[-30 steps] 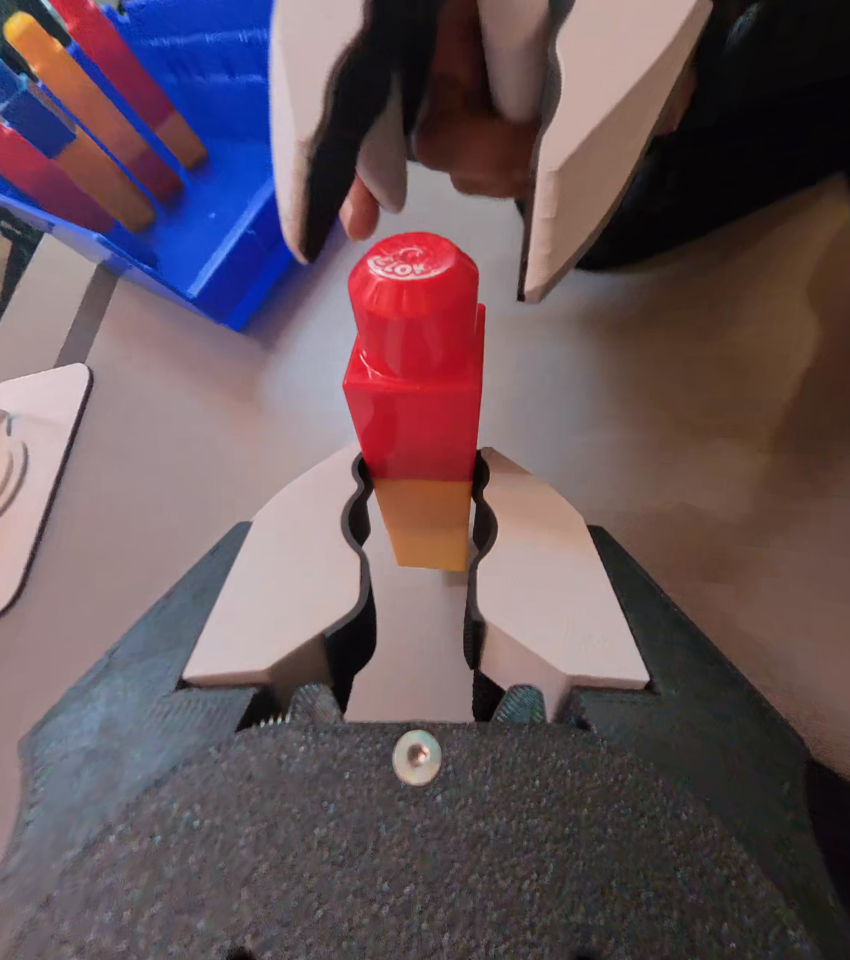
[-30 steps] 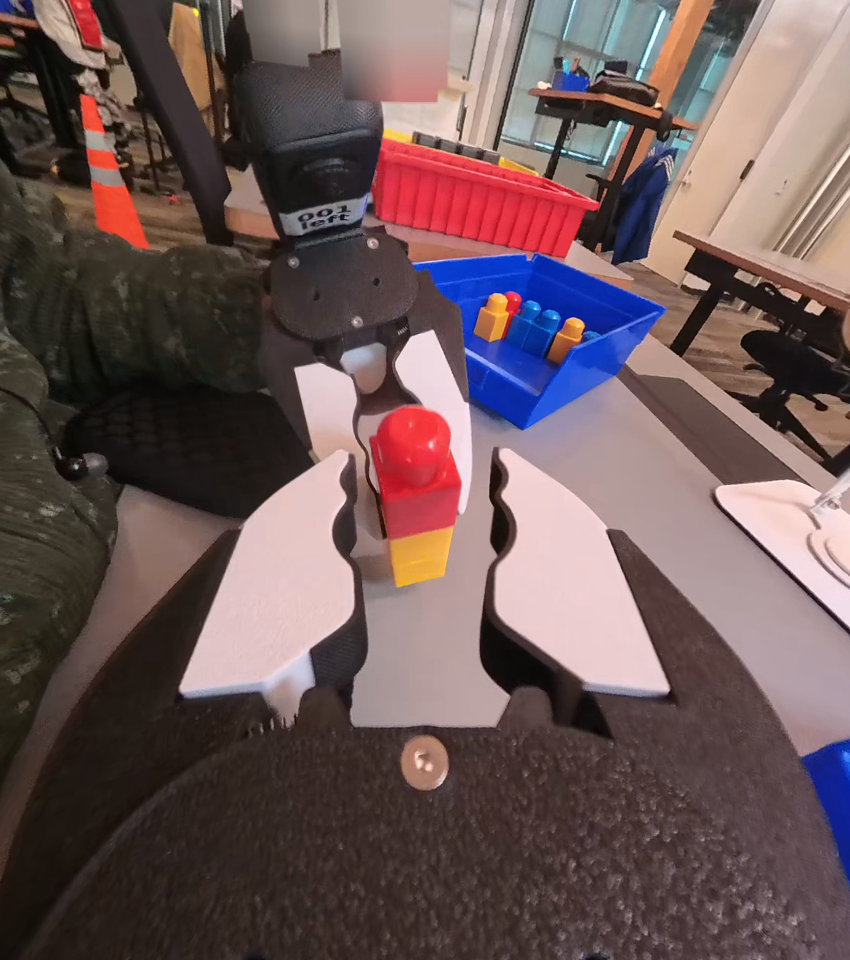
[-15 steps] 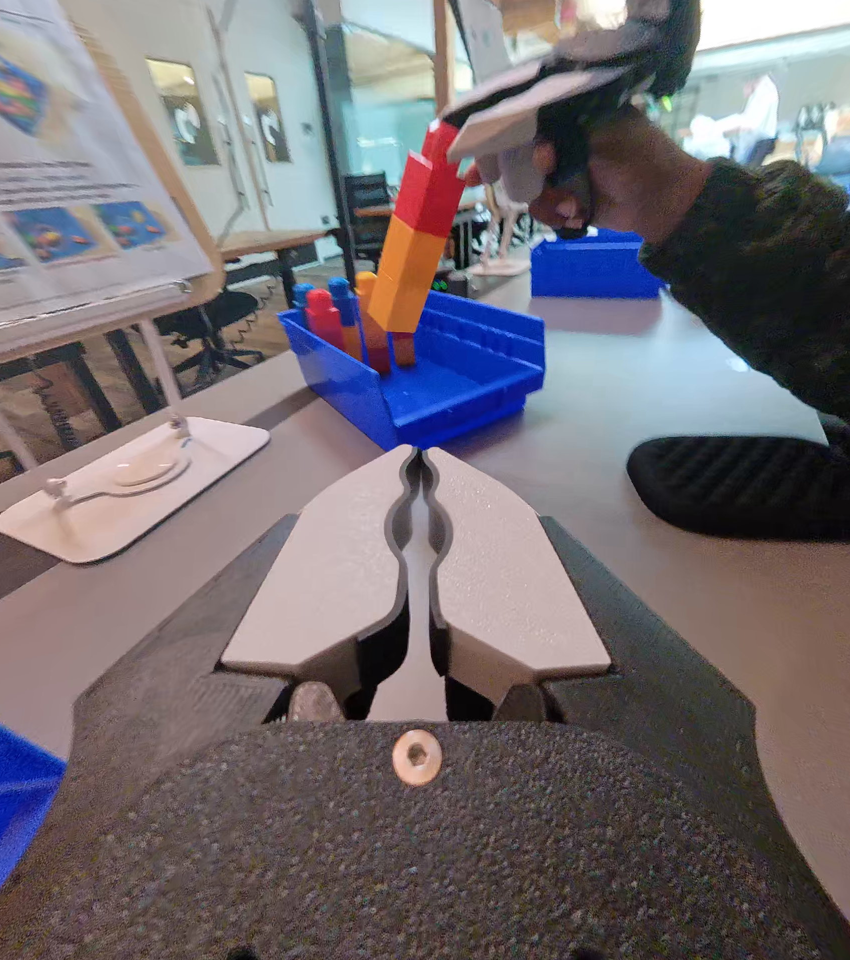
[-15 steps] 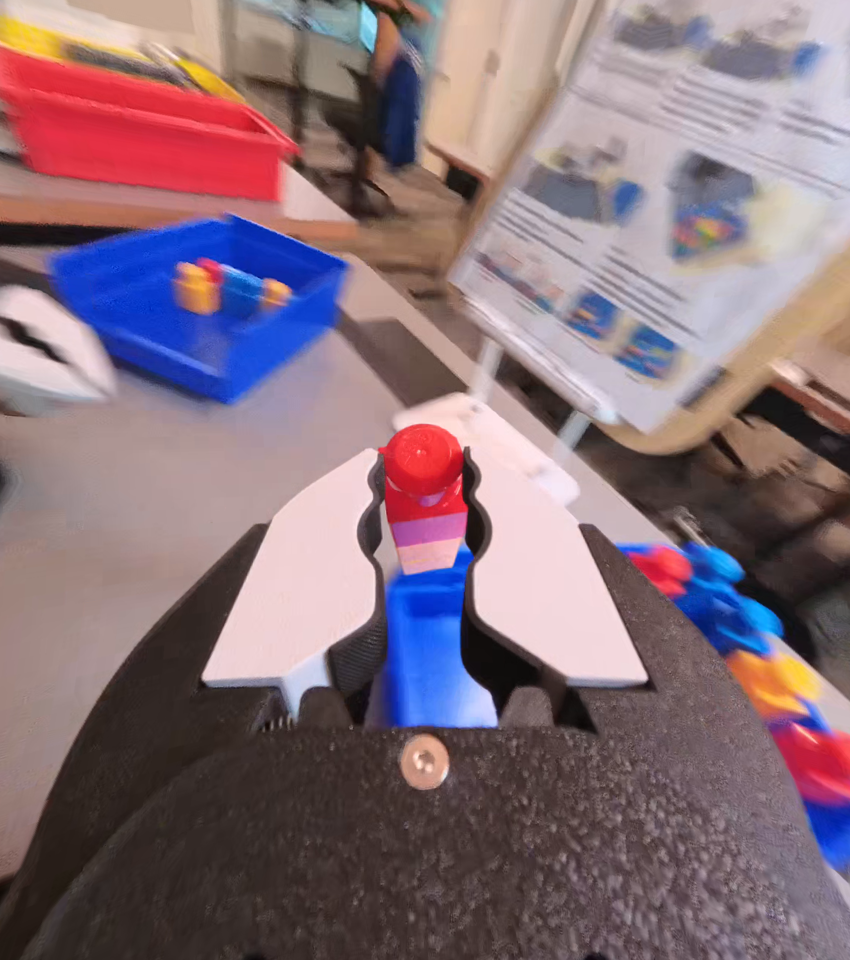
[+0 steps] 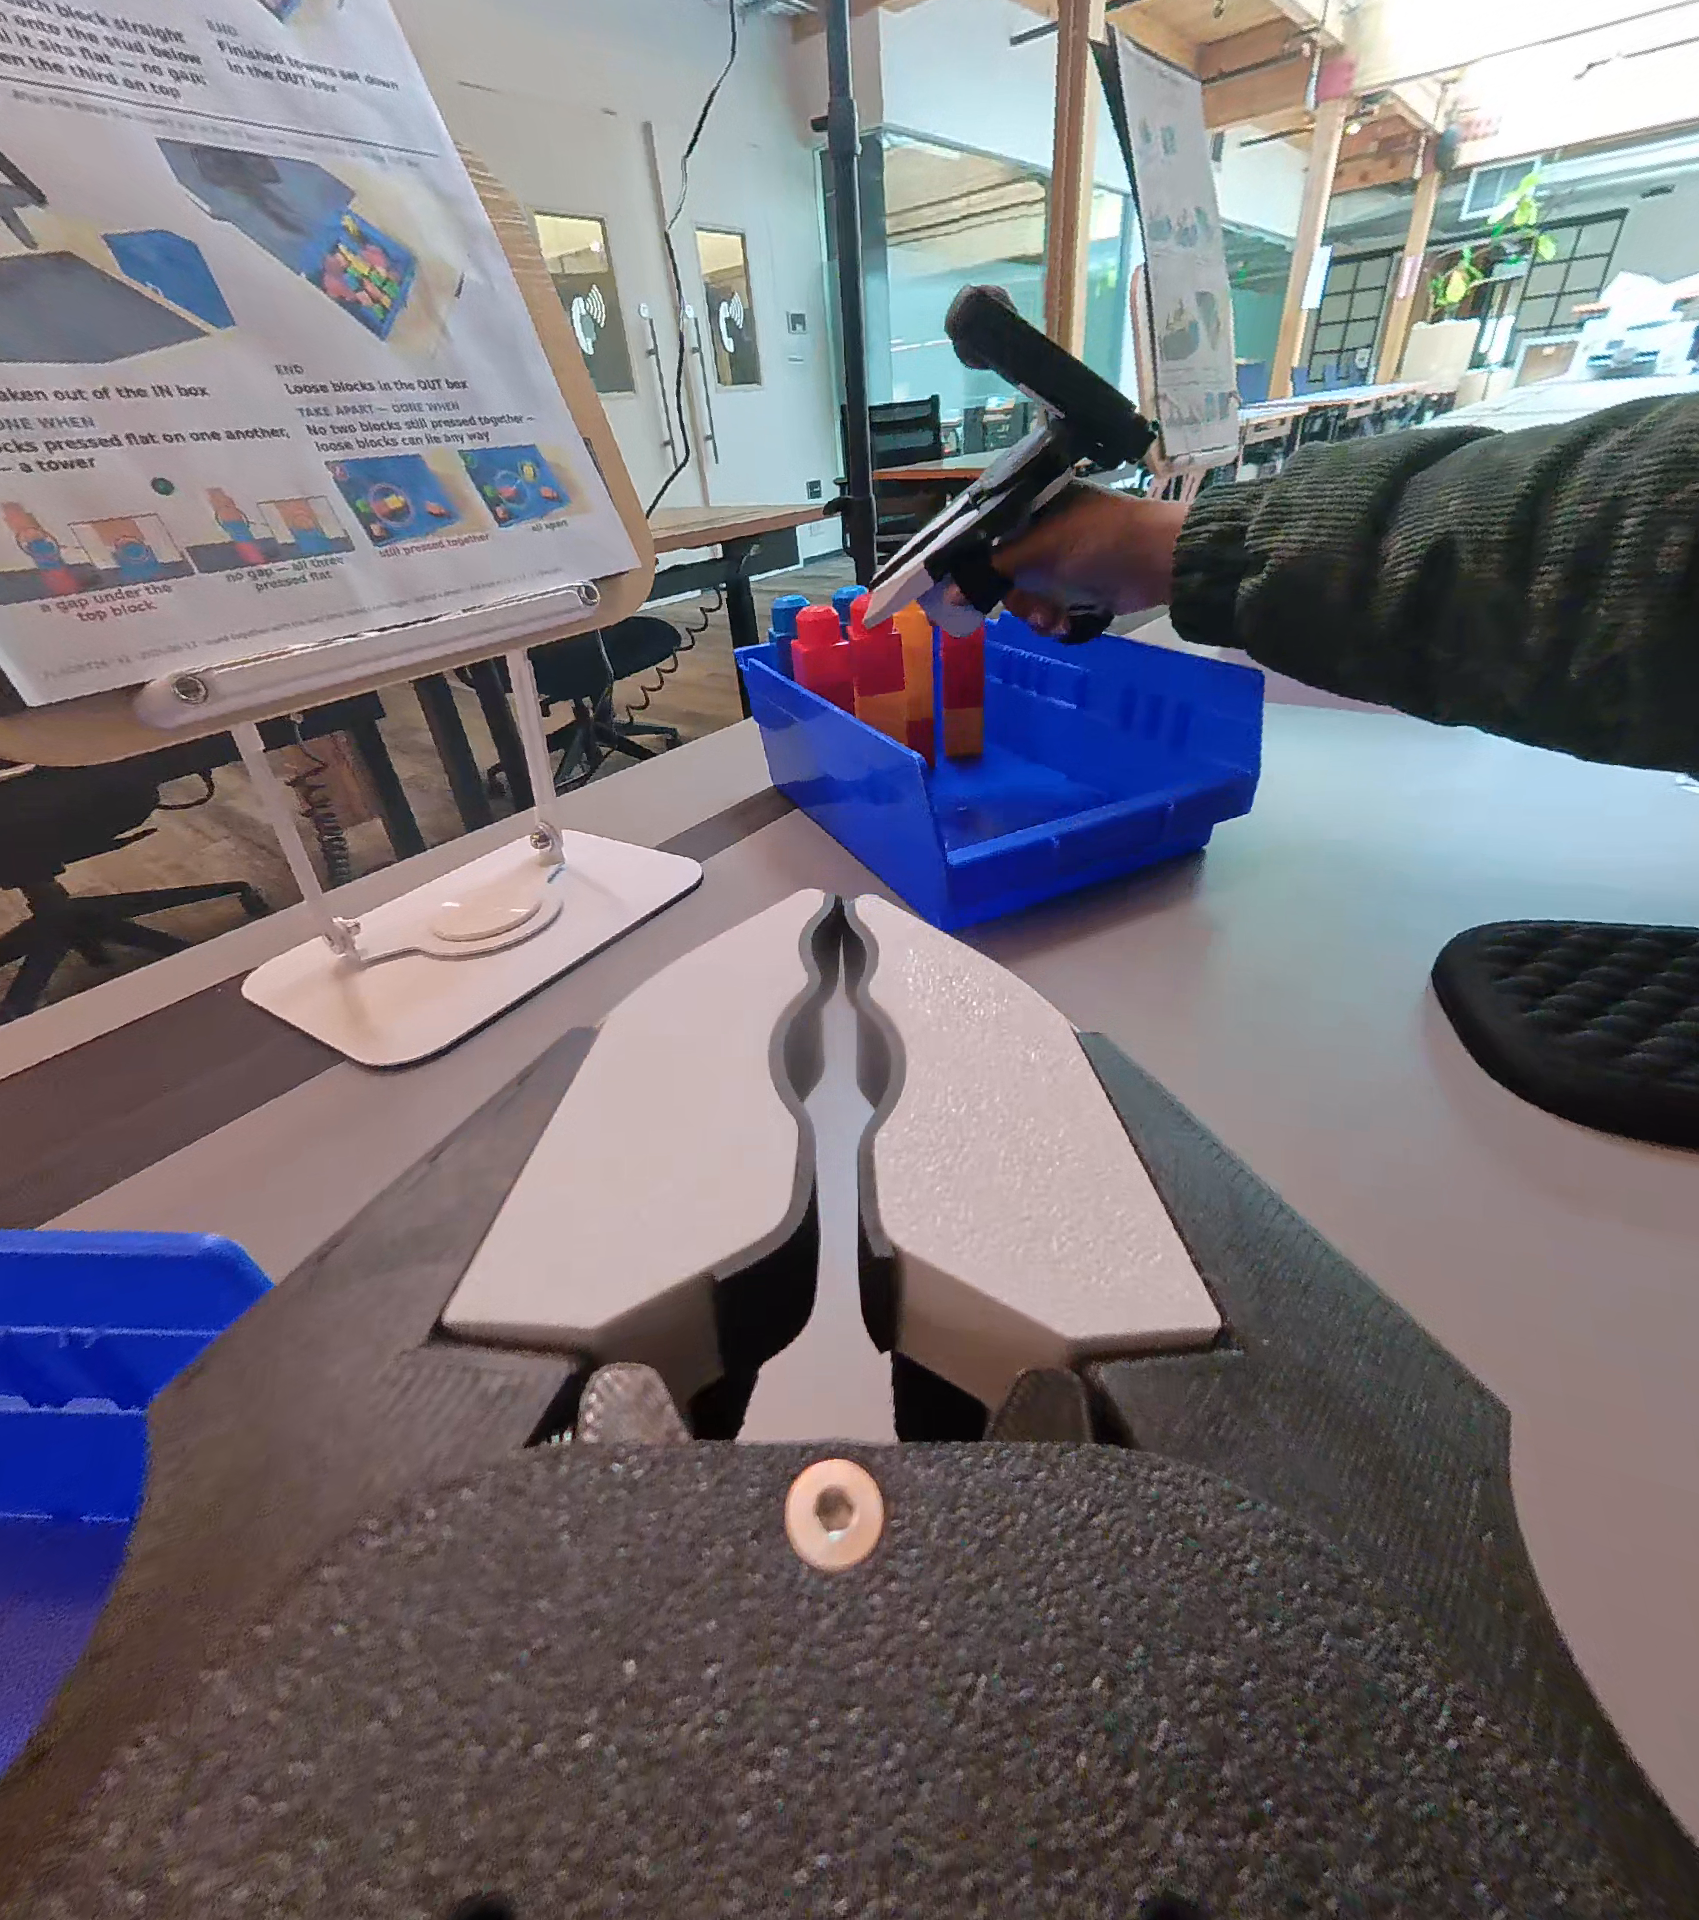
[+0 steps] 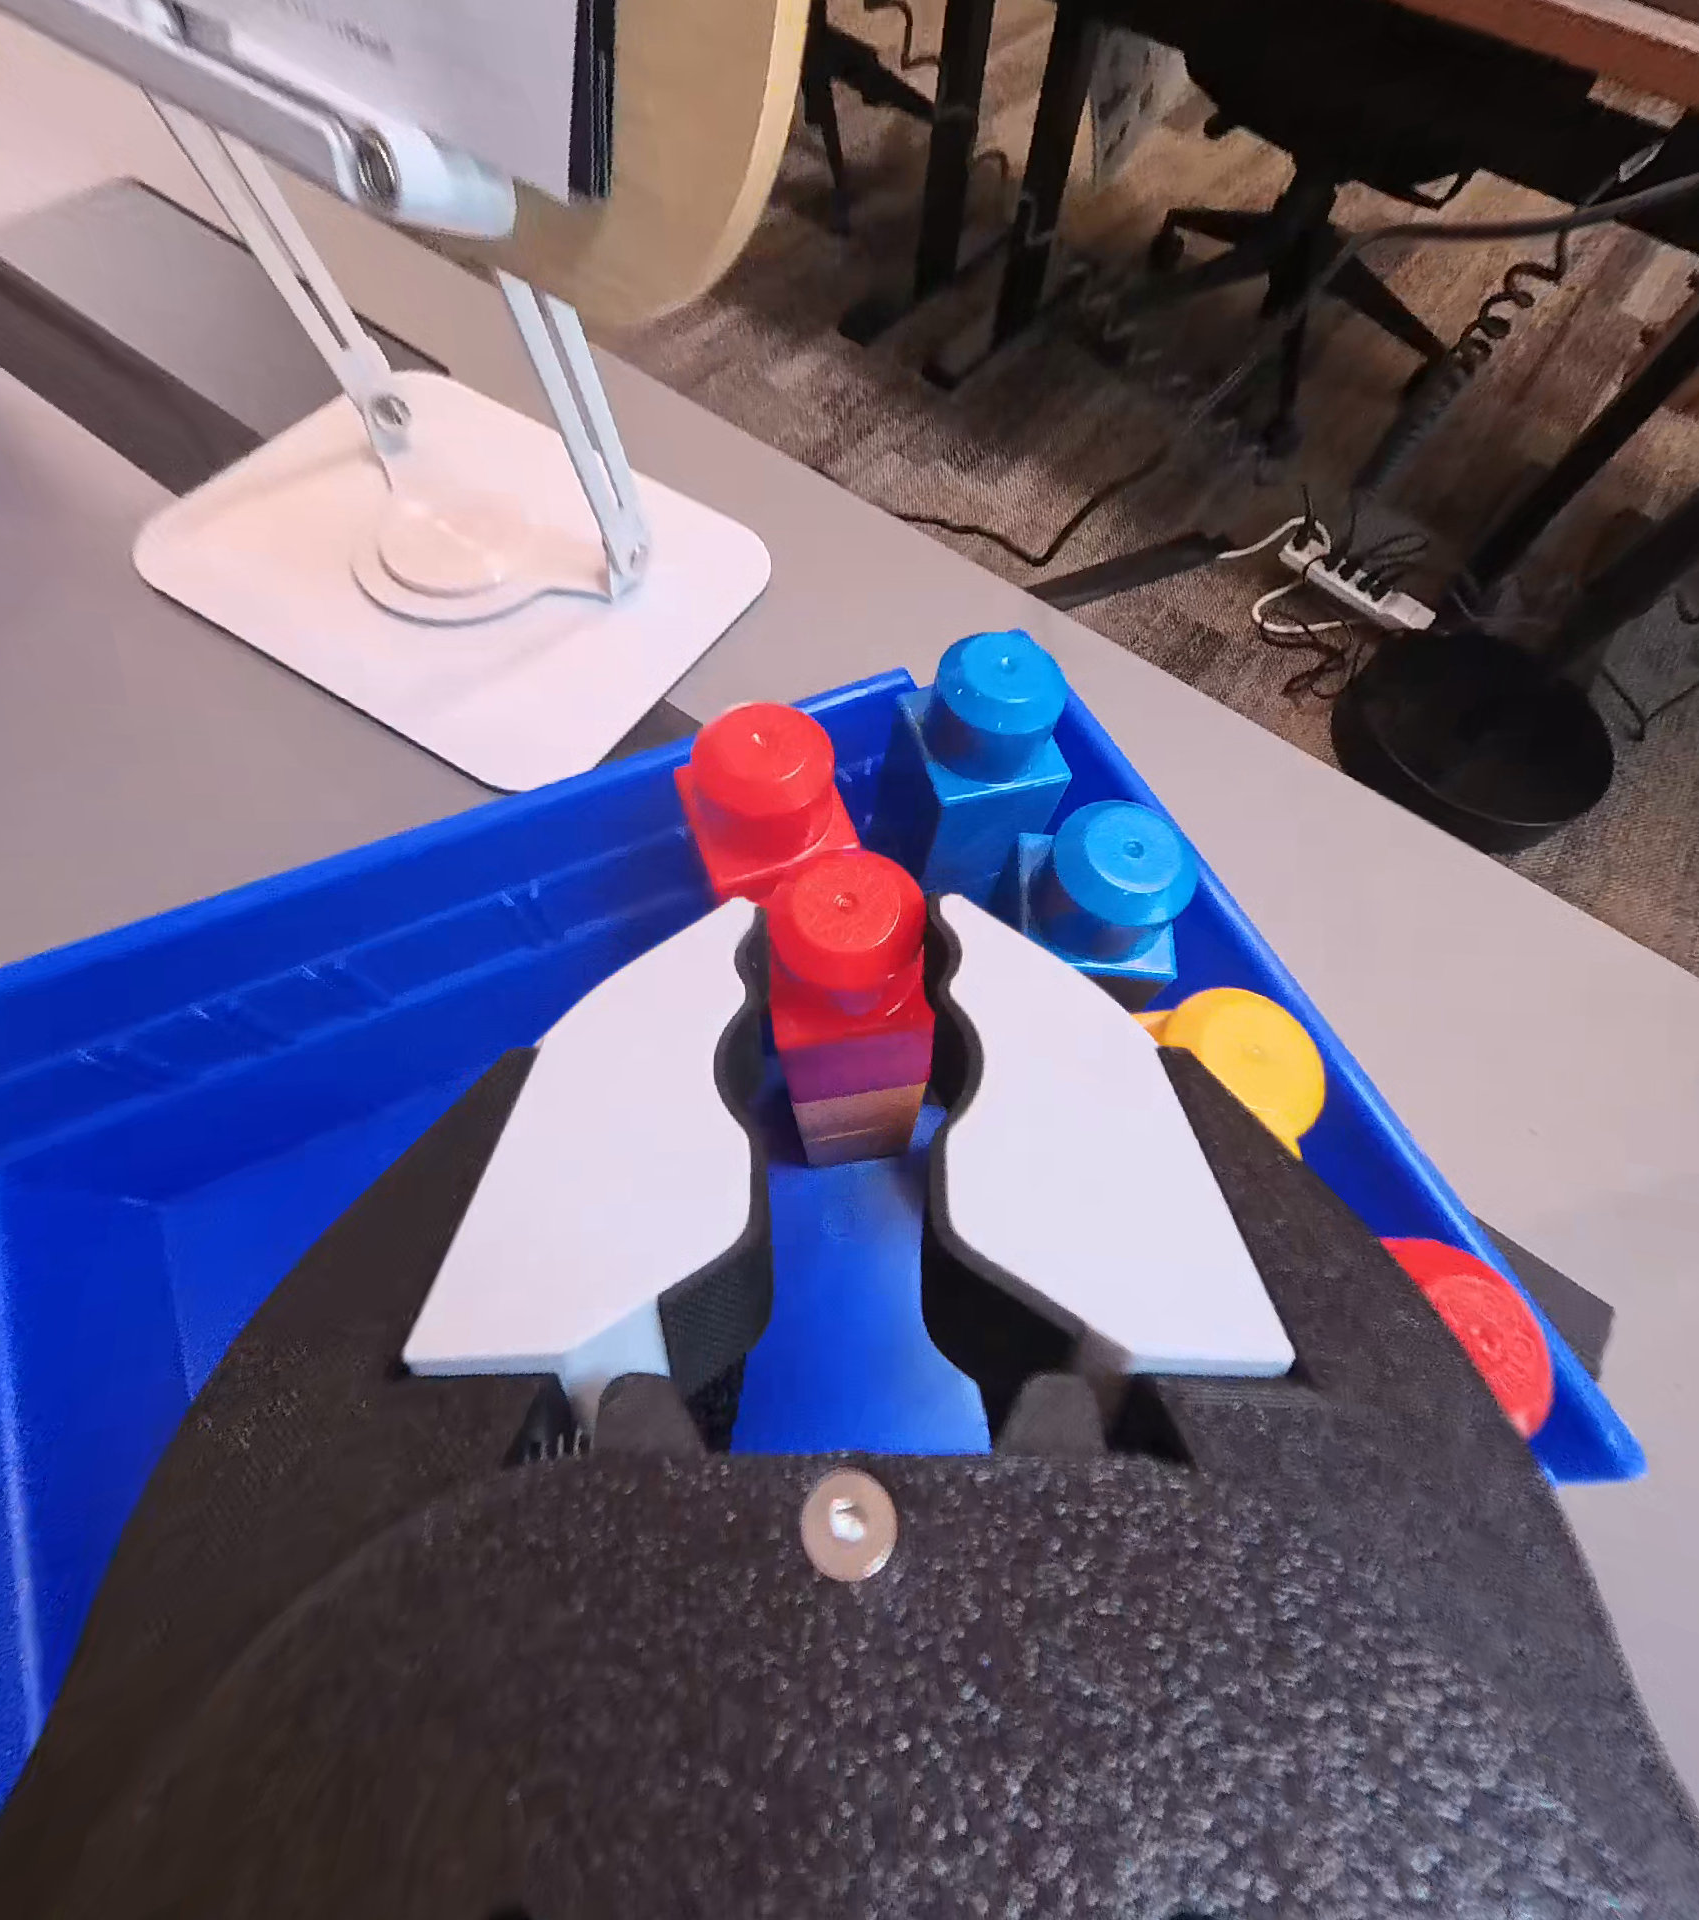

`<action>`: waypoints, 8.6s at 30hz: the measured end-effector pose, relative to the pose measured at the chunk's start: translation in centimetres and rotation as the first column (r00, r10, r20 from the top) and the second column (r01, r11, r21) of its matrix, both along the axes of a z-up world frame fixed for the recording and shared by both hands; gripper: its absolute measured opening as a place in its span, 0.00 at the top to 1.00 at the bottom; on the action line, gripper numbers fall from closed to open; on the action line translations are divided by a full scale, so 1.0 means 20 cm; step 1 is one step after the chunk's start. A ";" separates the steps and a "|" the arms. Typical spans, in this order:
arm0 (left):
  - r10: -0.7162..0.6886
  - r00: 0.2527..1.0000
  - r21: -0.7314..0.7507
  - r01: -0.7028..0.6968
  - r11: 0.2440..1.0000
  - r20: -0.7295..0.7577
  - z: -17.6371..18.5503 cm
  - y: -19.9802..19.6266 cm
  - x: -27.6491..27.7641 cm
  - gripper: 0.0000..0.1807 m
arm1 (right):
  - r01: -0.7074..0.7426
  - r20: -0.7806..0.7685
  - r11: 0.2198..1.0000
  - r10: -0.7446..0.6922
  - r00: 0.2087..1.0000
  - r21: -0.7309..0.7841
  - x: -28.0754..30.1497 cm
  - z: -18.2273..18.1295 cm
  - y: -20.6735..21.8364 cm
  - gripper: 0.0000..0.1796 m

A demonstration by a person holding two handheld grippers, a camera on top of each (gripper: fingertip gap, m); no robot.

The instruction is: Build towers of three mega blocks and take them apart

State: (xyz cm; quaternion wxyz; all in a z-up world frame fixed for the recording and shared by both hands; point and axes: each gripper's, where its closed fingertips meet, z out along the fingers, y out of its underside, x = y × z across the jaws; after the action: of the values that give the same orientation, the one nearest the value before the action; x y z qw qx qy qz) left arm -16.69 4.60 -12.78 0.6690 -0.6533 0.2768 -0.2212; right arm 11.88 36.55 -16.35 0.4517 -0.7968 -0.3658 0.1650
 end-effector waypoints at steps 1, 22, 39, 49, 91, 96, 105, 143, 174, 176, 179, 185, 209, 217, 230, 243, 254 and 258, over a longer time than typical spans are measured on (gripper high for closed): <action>0.002 1.000 0.003 -0.002 1.000 -0.006 0.00 0.00 0.00 1.00 | -0.005 0.001 1.000 0.005 1.000 0.005 -0.01 -0.01 0.00 0.84; 0.485 0.796 -0.007 -0.523 0.852 -0.361 0.27 0.16 -1.01 0.98 | -0.378 -0.238 0.900 0.424 0.874 0.216 -0.60 0.27 -1.38 0.73; -0.255 0.459 -0.525 -0.728 0.440 -0.851 -0.49 0.30 -1.72 0.77 | -0.519 -0.321 0.845 0.531 0.784 0.128 -0.72 -0.06 -1.67 0.77; -0.380 0.284 -0.444 -0.777 0.446 -0.880 -0.55 0.31 -1.66 0.86 | -0.515 -0.356 0.849 0.521 0.776 0.119 -0.70 -0.05 -1.67 0.78; -0.381 0.887 -0.066 0.410 0.910 0.261 0.48 -0.08 0.06 0.79 | -0.483 -0.423 0.843 0.536 0.731 0.235 -0.90 0.11 -1.79 0.75; -0.496 0.638 0.019 0.603 0.798 0.590 0.41 -0.27 0.41 0.79 | -0.454 -0.548 0.836 0.547 0.633 0.309 -0.97 0.30 -1.87 0.73; -0.541 0.711 -0.033 0.618 0.785 0.450 0.19 -0.28 0.51 0.80 | -0.553 -0.502 0.776 0.624 0.599 0.304 -0.91 0.30 -1.89 1.00; -0.525 0.848 -0.119 0.515 0.849 -0.069 -0.18 -0.27 0.50 0.81 | -0.748 -0.073 0.640 0.766 0.638 0.178 -0.87 0.07 -1.87 0.68; -0.083 0.452 -0.416 -0.716 0.560 -0.888 -0.35 0.44 -1.76 0.72 | -0.759 0.016 0.632 0.770 0.638 -0.158 -0.86 -0.49 -1.76 0.78; -0.174 0.388 -0.419 -0.743 0.522 -0.905 -0.42 0.43 -1.83 0.69 | -0.760 0.004 0.633 0.769 0.640 -0.145 -0.86 -0.47 -1.76 0.77; -0.283 0.306 -0.412 -0.767 0.492 -0.909 -0.50 0.42 -1.89 0.67 | -0.765 -0.025 0.631 0.769 0.639 -0.133 -0.86 -0.44 -1.76 0.77; -0.453 0.181 -0.400 -0.797 0.453 -0.873 -0.64 0.41 -1.93 0.79 | -0.766 -0.062 0.630 0.766 0.640 -0.128 -0.86 -0.42 -1.77 0.77; -0.598 0.155 -0.603 0.021 0.798 -0.786 -0.16 -0.23 0.11 0.83 | -0.711 -0.060 0.695 0.718 0.693 0.105 -1.06 -0.02 -1.91 0.72; -0.621 0.215 -0.593 0.183 0.784 -0.754 -0.17 -0.30 0.44 0.82 | -0.711 -0.015 0.696 0.715 0.699 0.101 -1.06 -0.09 -1.89 0.78; -0.615 0.690 -0.517 0.392 0.761 -0.381 -0.65 -0.19 0.51 0.59 | -0.623 -0.485 0.735 0.661 0.572 0.267 -0.84 0.17 -1.67 0.78; -0.592 0.696 -0.538 0.342 0.770 -0.405 -0.68 -0.18 0.58 0.79 | -0.700 -0.424 0.691 0.696 0.579 0.180 -0.92 -0.04 -1.74 0.78; -0.643 0.694 -0.607 0.369 0.704 -0.323 -0.57 -0.27 0.51 0.80 | -0.776 -0.305 0.630 0.746 0.592 0.035 -0.99 -0.21 -1.85 0.80; -0.642 0.700 -0.610 0.370 0.701 -0.314 -0.57 -0.28 0.51 0.80 | -0.781 -0.318 0.624 0.746 0.585 0.029 -0.99 -0.21 -1.87 0.80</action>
State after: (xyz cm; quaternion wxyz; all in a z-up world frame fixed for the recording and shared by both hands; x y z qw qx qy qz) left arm -6.43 -1.00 -24.10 0.2862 -0.7305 0.5491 -0.2881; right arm -7.95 -0.79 -20.63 0.3405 -0.5515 -0.5895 0.4820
